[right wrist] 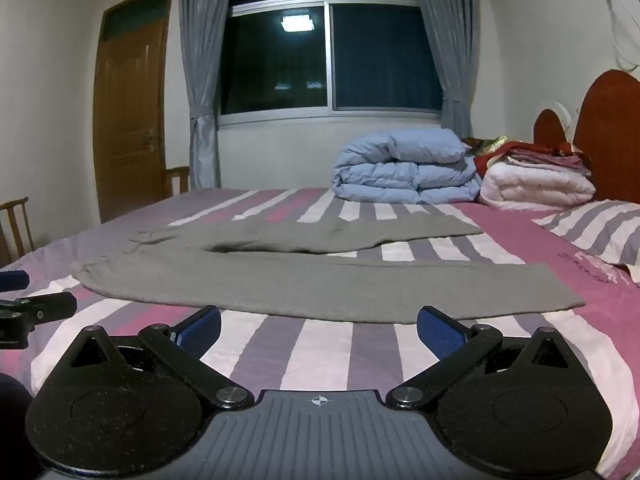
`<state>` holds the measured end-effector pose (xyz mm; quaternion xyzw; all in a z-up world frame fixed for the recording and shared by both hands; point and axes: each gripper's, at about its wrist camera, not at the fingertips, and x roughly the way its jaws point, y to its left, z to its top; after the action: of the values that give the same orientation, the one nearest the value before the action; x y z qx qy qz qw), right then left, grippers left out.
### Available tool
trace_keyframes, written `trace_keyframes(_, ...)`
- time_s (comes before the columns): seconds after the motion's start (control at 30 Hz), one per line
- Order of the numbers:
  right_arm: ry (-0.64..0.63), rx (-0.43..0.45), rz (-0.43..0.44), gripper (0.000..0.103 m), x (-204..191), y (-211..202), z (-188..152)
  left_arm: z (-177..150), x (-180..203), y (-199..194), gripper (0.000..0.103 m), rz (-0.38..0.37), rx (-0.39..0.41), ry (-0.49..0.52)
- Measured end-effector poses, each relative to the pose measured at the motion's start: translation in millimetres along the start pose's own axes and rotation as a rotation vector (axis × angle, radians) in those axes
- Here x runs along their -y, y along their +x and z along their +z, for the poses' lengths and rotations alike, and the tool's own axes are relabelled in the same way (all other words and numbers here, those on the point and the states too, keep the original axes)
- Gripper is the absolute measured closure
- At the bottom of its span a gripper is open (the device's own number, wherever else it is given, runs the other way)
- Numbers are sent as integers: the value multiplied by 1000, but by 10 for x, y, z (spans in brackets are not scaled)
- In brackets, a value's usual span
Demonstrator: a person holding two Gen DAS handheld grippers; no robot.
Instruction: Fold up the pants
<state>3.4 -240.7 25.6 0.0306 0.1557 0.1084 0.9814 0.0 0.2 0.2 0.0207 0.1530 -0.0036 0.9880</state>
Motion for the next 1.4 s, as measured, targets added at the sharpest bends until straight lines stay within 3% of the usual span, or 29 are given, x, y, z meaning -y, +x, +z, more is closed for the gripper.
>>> trace_keyframes(1.4, 45, -16, -4, 0, 51, 27, -8, -22, -6, 17, 6, 2, 2, 8)
